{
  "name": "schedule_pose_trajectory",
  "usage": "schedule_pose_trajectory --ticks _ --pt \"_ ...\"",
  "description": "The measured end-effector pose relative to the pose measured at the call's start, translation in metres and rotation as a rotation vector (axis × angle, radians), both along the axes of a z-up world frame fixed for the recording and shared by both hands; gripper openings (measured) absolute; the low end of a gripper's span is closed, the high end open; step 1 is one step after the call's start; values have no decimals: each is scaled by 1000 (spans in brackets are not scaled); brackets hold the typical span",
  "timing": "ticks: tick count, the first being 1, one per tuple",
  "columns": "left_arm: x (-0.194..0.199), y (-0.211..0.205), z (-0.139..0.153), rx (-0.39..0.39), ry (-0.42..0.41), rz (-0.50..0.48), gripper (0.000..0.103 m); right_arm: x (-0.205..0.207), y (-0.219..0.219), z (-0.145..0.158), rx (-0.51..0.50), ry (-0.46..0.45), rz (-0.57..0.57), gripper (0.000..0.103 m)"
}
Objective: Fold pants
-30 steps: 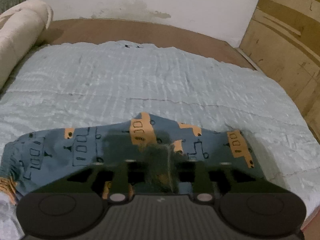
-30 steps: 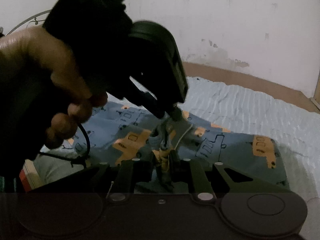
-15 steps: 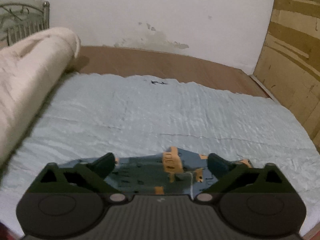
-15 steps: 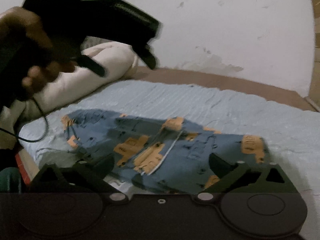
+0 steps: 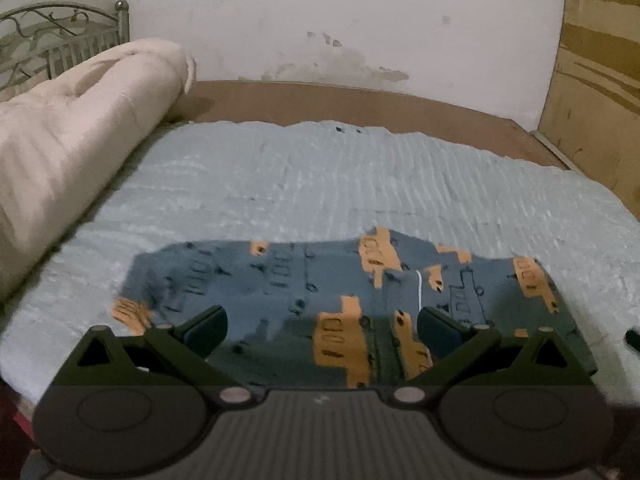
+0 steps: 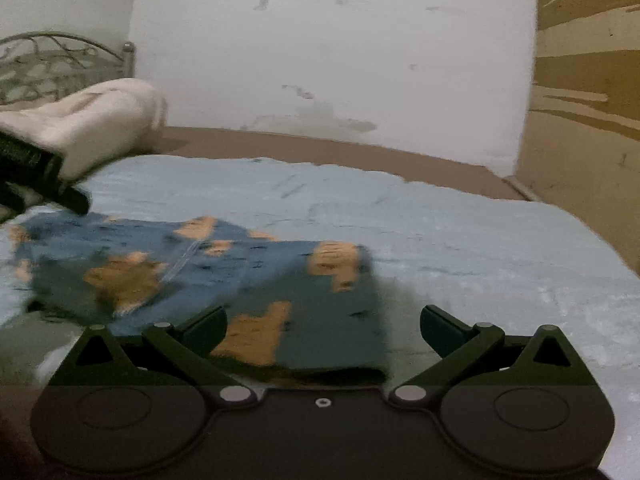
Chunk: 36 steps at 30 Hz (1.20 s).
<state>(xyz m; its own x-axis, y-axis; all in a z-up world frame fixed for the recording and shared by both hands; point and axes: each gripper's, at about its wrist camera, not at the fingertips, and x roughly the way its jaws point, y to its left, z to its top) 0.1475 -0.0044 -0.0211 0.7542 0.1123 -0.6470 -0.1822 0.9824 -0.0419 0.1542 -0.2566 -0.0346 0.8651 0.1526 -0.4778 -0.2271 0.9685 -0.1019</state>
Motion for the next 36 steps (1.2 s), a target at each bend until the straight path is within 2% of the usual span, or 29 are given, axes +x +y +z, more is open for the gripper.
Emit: schedule_pose_trajectory --ticks 3,7,9,13,18,21,24,29,32,36 --pt "9 -13 -16 41 -10 -27 103 24 -9 -5 -39 1 -51 102" --pt "22 -32 -43 179 35 -61 103 48 -21 -18 -84 38 -115 102" --pt "26 -35 -55 219 55 -59 103 55 -26 -25 -102 70 -128 102" --pt "28 -27 -68 174 71 -55 103 58 -29 -38 -124 106 -116 102" --pt "24 -18 -62 124 43 -53 103 63 -24 -28 -147 66 -86 102" --pt "30 -10 -56 87 22 -34 103 86 -16 -20 -164 42 -61 102" --pt "43 -8 -57 97 42 -21 103 113 -7 -17 -168 43 -30 102" --pt "49 -8 -63 91 68 -20 103 153 1 -34 -218 127 -13 102" --pt "49 -7 -64 76 74 -23 103 156 2 -35 -227 128 -9 102" --pt "42 4 -57 28 63 -10 103 141 6 -21 -167 80 1 102"
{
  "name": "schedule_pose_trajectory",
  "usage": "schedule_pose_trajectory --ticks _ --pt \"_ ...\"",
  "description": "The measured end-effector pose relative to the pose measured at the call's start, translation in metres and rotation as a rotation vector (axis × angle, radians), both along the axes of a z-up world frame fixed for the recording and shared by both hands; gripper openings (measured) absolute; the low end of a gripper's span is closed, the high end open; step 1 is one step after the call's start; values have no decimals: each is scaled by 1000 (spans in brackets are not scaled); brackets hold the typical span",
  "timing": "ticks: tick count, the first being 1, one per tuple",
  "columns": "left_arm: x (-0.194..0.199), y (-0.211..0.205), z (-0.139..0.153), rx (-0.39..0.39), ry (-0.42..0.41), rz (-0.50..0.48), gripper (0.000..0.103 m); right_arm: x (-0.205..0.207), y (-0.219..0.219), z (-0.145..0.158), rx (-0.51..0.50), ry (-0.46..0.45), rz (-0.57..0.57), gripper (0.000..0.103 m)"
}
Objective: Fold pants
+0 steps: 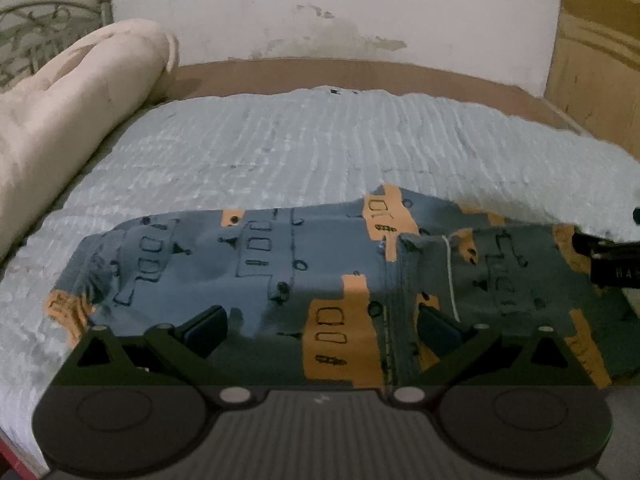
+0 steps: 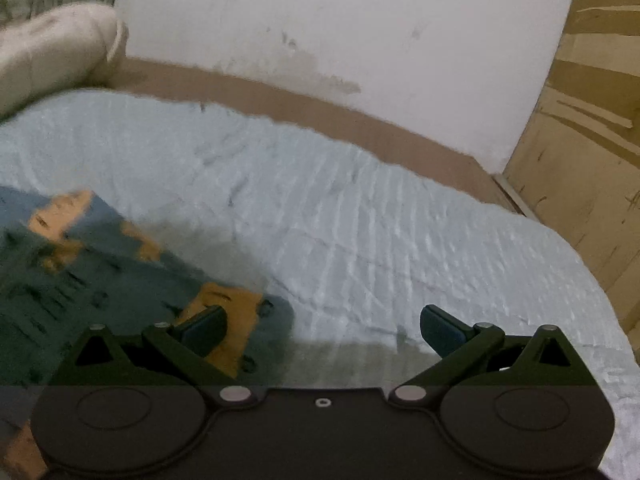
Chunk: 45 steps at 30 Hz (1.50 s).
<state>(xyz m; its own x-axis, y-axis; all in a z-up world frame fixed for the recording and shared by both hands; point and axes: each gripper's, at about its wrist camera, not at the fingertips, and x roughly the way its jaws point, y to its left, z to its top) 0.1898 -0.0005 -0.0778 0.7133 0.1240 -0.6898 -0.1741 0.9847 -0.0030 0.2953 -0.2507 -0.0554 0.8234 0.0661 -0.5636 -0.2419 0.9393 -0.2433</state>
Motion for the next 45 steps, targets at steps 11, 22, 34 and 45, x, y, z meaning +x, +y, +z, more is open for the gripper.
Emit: schedule_pose_trajectory --ticks 11,22,34,45 --pt "-49 79 36 -31 -63 181 103 -31 91 3 28 -15 193 102" --pt "-59 142 2 -72 -48 278 103 -77 122 -6 8 -7 138 102" --pt "-47 125 -21 -141 -105 170 103 -99 127 -19 -48 -53 111 102" --pt "-58 168 -29 -390 -209 287 100 -98 127 -21 -47 -54 107 102"
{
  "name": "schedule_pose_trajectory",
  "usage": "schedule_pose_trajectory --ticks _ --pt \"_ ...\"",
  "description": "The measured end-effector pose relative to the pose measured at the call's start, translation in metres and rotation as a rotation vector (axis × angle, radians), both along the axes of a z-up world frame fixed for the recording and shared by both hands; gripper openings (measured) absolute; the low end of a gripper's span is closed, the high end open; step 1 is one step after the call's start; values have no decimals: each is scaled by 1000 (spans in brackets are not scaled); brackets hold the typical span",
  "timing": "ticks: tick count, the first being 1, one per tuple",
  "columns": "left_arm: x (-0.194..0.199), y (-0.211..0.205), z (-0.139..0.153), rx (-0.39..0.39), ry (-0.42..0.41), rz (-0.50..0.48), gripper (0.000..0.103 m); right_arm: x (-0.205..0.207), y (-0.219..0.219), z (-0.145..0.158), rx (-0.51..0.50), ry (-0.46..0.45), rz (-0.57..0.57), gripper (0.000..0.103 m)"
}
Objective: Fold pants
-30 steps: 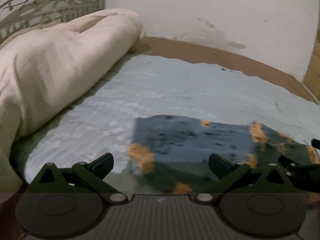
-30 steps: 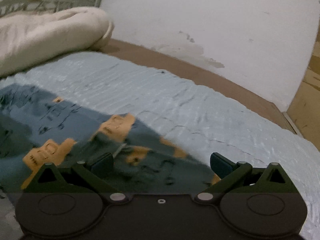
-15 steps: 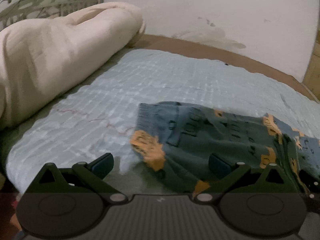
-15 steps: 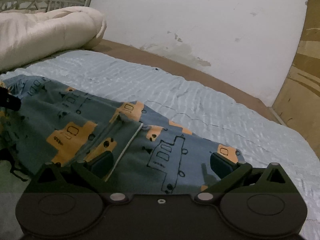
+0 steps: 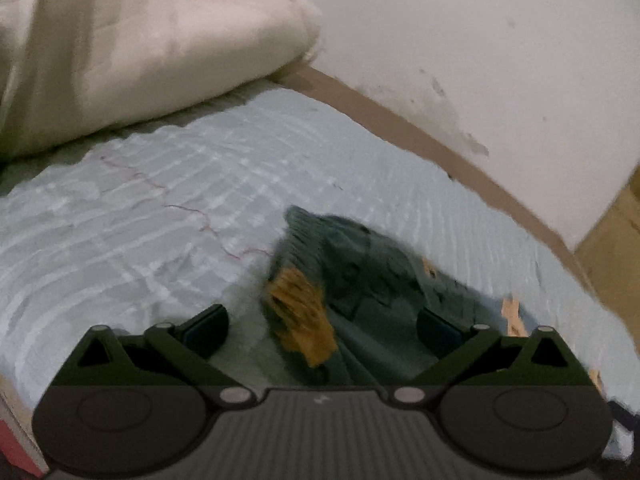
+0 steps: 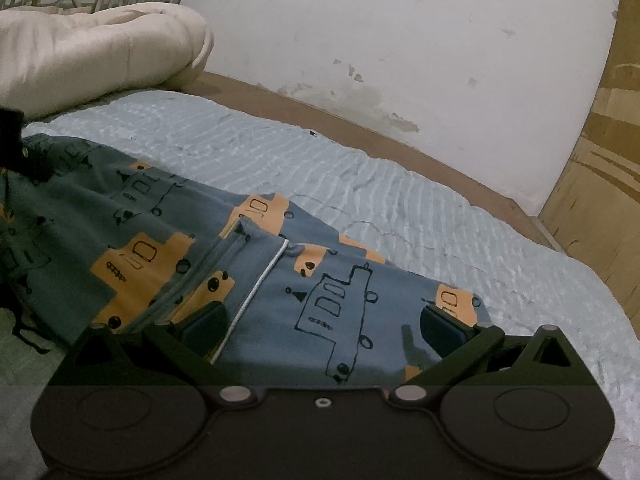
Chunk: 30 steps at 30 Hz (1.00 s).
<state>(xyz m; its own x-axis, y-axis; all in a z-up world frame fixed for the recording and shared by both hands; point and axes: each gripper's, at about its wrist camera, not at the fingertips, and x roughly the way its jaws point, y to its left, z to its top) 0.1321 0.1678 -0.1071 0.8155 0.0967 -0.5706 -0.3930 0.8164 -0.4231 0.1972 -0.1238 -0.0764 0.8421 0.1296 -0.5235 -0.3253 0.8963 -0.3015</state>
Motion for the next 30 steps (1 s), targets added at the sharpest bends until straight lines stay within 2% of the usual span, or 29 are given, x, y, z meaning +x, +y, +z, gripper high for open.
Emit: schedule_pose_trajectory --ticks 2,6,8,11,13,15,18,21,26,30 --pt "-3 6 0 -24 -10 19 96 0 -2 0 11 2 -1 102" --pt "-8 12 0 -48 -19 56 75 0 -3 -1 27 3 -4 102" --pt "-9 15 -1 -64 -20 74 68 0 -4 -2 32 3 -4 102" --pt "-8 22 -2 -83 -3 107 50 -1 -4 0 35 -1 -3 102" --pt "-6 27 -2 -105 1 105 43 -2 -4 2 30 -11 5 102" --pt "-3 29 -1 -125 -3 94 30 -3 -4 4 28 -20 13 102" --pt "-2 27 2 -129 -5 97 23 -6 -7 8 40 -32 22 102" --pt "-2 21 11 -102 -15 95 20 -10 -12 11 55 -34 28 102" --pt "0 5 34 -37 -55 75 19 -19 -25 17 72 -63 22 102" --pt "5 -19 61 28 -102 10 19 -26 -37 19 60 -97 22 102"
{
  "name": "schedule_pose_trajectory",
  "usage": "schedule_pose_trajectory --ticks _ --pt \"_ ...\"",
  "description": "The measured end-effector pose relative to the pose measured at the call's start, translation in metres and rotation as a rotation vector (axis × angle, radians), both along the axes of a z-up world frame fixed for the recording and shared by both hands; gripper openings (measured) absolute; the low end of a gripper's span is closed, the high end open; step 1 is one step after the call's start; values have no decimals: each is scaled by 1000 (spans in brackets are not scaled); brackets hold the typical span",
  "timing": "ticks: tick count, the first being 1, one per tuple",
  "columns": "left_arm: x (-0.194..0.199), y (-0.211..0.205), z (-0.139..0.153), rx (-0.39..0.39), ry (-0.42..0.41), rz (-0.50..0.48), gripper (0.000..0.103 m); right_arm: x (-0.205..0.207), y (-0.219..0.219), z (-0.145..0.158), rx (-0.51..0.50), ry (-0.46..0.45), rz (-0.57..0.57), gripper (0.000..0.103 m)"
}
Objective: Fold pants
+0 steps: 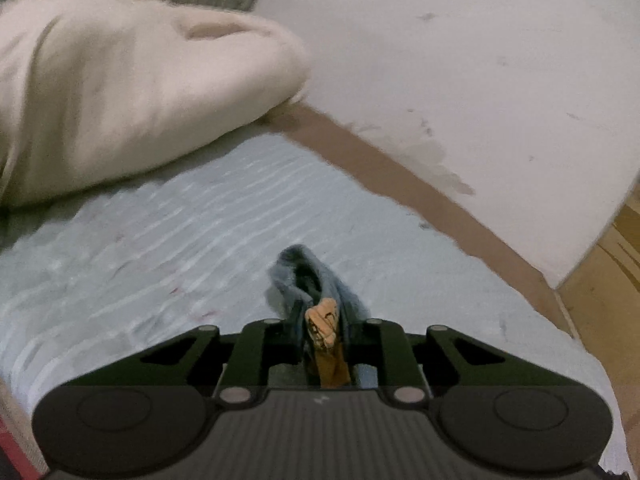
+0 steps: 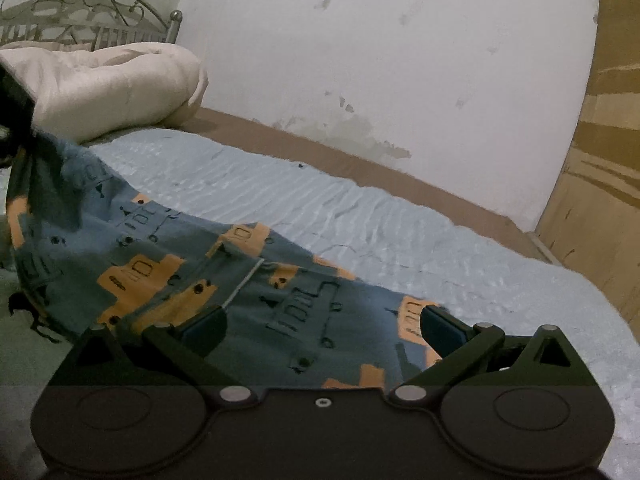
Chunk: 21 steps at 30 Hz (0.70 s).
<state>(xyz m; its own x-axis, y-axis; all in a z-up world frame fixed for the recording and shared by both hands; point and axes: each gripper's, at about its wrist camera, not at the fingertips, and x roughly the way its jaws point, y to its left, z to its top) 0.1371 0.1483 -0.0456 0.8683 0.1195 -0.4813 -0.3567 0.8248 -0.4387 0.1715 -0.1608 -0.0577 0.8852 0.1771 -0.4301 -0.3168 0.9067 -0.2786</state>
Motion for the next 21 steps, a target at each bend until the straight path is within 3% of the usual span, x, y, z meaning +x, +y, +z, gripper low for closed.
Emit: schedule_pose_trajectory --ticks 7,11,21 --pt "18 -65 41 130 -71 -151 19 -9 -31 5 36 -35 -49 102" --pt "32 -111 56 185 -88 -265 19 -15 -47 5 0 -71 -78 102" --pt "62 -225 46 290 -33 -537 19 -23 -99 0 -34 -67 -191 102"
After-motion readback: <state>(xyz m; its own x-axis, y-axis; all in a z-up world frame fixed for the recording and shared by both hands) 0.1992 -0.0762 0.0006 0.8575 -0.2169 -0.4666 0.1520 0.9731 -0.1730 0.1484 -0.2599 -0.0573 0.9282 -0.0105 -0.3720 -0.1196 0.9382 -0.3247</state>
